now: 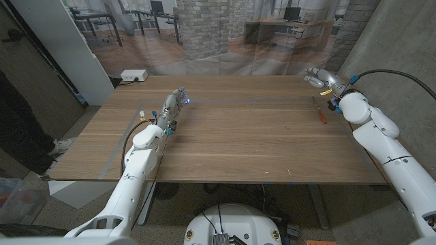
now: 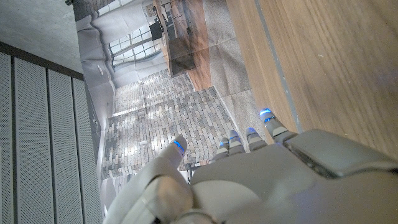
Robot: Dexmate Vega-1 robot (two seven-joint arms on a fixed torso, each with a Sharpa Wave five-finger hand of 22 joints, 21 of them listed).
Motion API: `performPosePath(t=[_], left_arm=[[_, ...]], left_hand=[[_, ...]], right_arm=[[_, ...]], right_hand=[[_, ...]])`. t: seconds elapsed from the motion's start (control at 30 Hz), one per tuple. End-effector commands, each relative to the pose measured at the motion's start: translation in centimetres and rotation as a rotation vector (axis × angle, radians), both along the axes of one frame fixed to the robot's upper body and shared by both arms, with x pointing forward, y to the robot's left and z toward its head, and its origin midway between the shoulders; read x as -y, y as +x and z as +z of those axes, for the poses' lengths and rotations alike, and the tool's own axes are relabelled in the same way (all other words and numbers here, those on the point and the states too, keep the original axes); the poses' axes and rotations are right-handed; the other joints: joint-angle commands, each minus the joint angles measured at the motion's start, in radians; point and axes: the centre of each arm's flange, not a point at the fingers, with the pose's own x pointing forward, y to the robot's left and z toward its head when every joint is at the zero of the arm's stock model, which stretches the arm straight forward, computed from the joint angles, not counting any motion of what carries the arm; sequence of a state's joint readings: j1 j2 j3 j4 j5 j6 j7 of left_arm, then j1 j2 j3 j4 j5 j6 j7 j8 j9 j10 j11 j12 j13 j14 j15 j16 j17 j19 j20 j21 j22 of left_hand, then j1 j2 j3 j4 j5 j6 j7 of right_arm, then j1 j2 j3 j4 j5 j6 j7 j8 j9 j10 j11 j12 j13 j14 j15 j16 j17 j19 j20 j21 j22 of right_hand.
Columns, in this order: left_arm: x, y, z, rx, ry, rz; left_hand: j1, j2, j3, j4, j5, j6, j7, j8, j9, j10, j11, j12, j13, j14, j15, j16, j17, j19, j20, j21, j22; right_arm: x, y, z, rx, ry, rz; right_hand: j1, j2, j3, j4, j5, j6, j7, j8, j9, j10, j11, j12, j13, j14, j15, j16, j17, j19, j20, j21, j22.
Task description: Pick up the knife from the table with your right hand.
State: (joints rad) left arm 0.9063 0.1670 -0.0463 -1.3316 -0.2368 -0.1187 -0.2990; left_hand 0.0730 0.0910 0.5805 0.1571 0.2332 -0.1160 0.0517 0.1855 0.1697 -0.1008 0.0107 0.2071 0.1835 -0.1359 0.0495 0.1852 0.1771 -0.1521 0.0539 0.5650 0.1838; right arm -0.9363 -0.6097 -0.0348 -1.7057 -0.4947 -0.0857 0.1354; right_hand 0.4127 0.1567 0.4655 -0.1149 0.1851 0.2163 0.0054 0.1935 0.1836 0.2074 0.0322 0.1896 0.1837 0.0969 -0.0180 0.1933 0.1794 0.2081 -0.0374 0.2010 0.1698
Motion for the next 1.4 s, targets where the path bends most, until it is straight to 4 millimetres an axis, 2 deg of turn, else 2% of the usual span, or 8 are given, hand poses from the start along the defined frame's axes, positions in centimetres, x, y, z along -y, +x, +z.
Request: performPosePath(t=[0.03,0.67,0.9,1.13,1.4], left_arm=[[0.0,0.2,0.1,0.003,0.005,0.001],[-0.2,0.6,0.2,0.002,-0.003,0.005],[-0.3,0.5,0.1,0.002,-0.007,0.009],[-0.4,0.5,0.1,0.002,-0.007,0.009],[-0.4,0.6,0.2,0.003,-0.006,0.008]], left_hand=[[-0.006,0.057,0.002,-0.001,0.004,0.003,0.002,-0.001,0.004,0.002,0.001,0.001,0.005,-0.001,0.000,0.004,0.002,-0.002,0.008,-0.004,0.003],[-0.007,0.057,0.003,-0.001,0.004,0.005,0.003,-0.001,0.005,0.003,0.000,0.001,0.005,-0.001,-0.001,0.003,0.002,-0.001,0.008,-0.007,0.003],[-0.007,0.057,0.003,-0.001,0.004,0.005,0.003,-0.002,0.005,0.003,0.001,0.001,0.005,-0.001,0.000,0.003,0.002,0.000,0.008,-0.008,0.003],[-0.008,0.056,0.002,-0.001,0.004,0.004,0.005,-0.002,0.005,0.003,0.001,0.000,0.005,0.000,0.000,0.004,0.002,0.000,0.008,-0.009,0.003],[-0.008,0.056,0.002,-0.001,0.004,0.005,0.005,-0.002,0.005,0.003,0.000,0.000,0.005,-0.002,-0.001,0.003,0.002,0.000,0.008,-0.010,0.003]], right_arm=[[0.5,0.0,0.6,-0.022,-0.063,-0.076],[1.1,0.2,1.2,-0.038,-0.114,-0.169],[1.2,0.4,1.2,-0.052,-0.131,-0.207],[1.1,0.5,1.4,-0.069,-0.150,-0.246],[1.2,0.8,1.6,-0.099,-0.168,-0.291]], right_hand=[[0.015,-0.001,0.003,-0.010,0.005,0.015,-0.002,0.010,0.003,0.008,-0.005,0.008,0.002,0.004,-0.006,0.005,0.002,0.012,-0.051,0.003,0.003],[0.027,0.011,0.004,-0.011,0.006,0.021,-0.001,0.009,0.005,0.011,-0.012,0.008,0.002,0.011,-0.014,0.006,0.003,0.018,-0.060,0.003,0.003],[0.032,0.020,0.007,-0.009,0.007,0.010,-0.008,0.004,0.006,0.008,-0.017,0.006,0.003,0.011,-0.022,0.006,0.004,0.017,-0.066,0.002,0.004],[0.046,0.027,0.013,-0.010,0.008,-0.002,-0.012,0.000,0.007,-0.003,-0.031,0.001,0.003,0.007,-0.028,0.005,0.004,0.016,-0.072,0.001,0.004],[0.063,0.019,0.014,-0.017,0.005,-0.017,-0.019,-0.004,0.008,-0.021,-0.040,-0.005,0.003,-0.003,-0.031,0.000,0.003,0.011,-0.078,-0.001,0.004]])
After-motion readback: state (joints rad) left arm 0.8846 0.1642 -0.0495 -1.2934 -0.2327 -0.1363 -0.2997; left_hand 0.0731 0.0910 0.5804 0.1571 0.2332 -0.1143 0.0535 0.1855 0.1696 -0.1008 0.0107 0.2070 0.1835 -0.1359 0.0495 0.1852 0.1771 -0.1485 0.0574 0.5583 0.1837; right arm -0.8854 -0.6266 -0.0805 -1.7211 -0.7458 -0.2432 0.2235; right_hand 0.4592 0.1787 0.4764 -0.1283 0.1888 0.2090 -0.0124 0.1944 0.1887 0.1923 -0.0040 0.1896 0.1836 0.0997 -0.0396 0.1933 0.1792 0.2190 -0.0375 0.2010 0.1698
